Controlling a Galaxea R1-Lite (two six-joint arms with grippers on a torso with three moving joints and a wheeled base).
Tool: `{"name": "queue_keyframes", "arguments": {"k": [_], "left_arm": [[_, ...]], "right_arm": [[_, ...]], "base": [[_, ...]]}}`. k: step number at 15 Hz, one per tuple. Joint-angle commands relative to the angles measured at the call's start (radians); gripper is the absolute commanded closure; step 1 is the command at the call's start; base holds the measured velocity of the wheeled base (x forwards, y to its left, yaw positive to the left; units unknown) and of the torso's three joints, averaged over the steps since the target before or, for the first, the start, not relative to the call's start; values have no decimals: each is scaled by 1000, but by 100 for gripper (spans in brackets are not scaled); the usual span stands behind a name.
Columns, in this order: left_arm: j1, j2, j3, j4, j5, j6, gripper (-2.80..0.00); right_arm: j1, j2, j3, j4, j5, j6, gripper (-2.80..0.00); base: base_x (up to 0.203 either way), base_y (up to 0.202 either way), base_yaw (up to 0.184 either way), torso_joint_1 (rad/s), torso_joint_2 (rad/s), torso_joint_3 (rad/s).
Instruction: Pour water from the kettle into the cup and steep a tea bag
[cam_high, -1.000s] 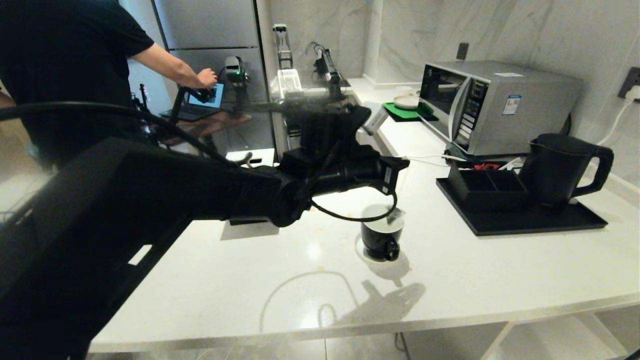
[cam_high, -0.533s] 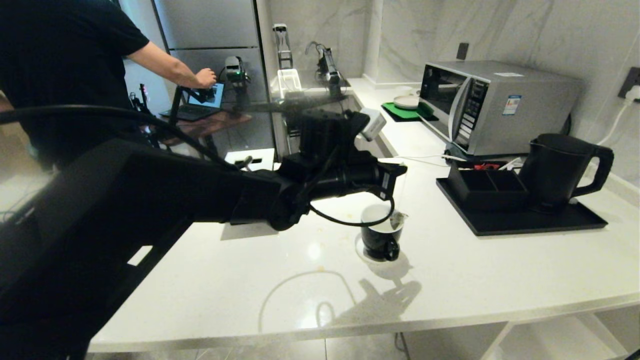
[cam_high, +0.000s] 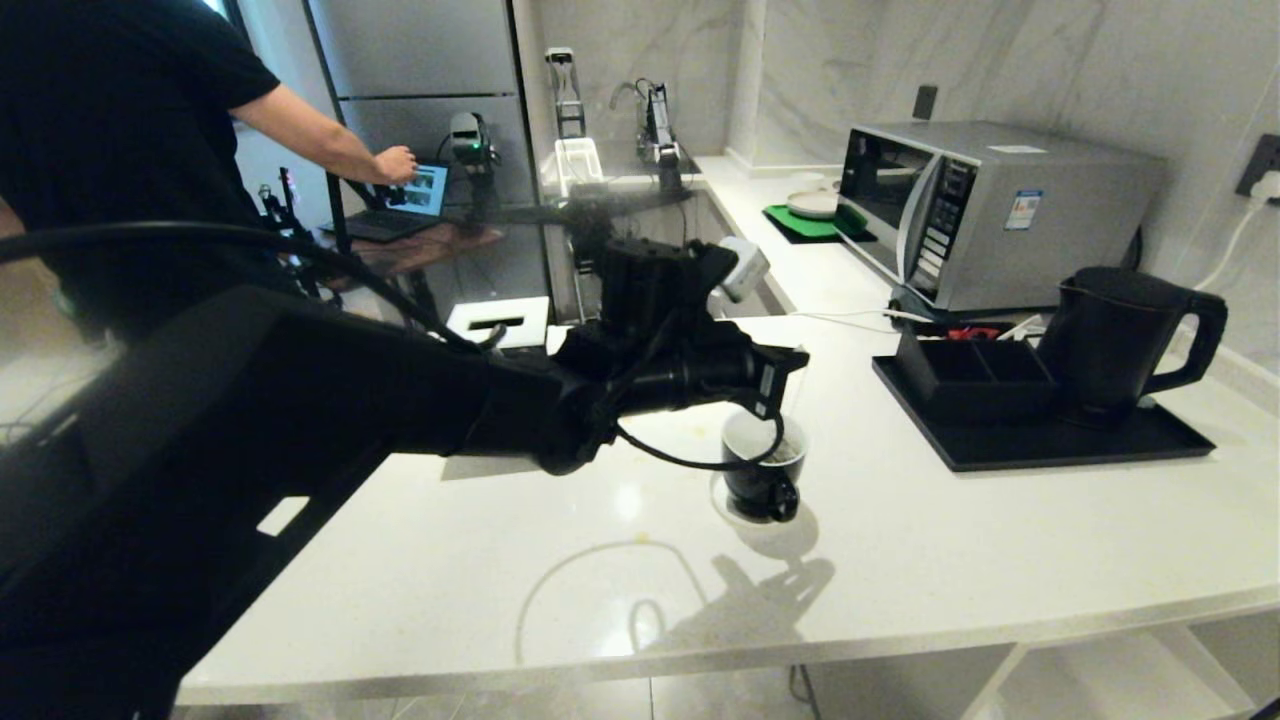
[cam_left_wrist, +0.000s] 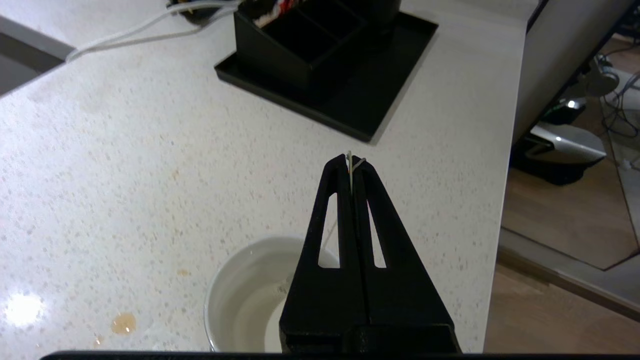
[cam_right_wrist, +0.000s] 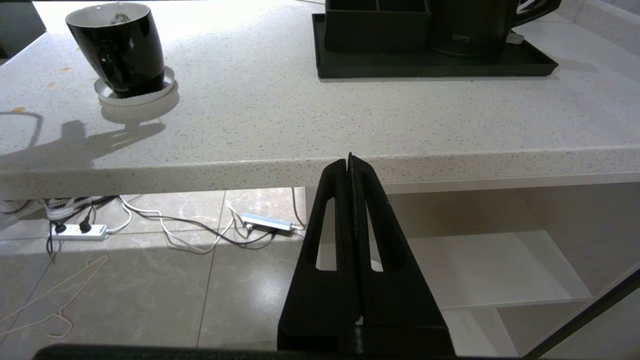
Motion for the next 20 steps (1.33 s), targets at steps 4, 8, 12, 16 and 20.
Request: {"name": "queue_keyframes", "arguments": {"k": [4,8,12,16,20], "left_arm": [[9,5,56,-7,-5,2,0],[15,8,116,-48,-7,8,0],[15,6,154,-76,-8,7,0],[15,-29,143,-75,-2,5,0],[15,-64,96,-59,4,4,0]], "right_arm": [[0,0,0,0,0,0,0],[0,0,0,0,0,0,0],[0,0,0,0,0,0,0],[0,0,0,0,0,0,0],[0,1,0,0,0,0,0]], "base": [[0,0,0,0,0,0],[0,0,0,0,0,0],[0,0,0,0,0,0],[0,0,0,0,0,0],[0,0,0,0,0,0]]}}
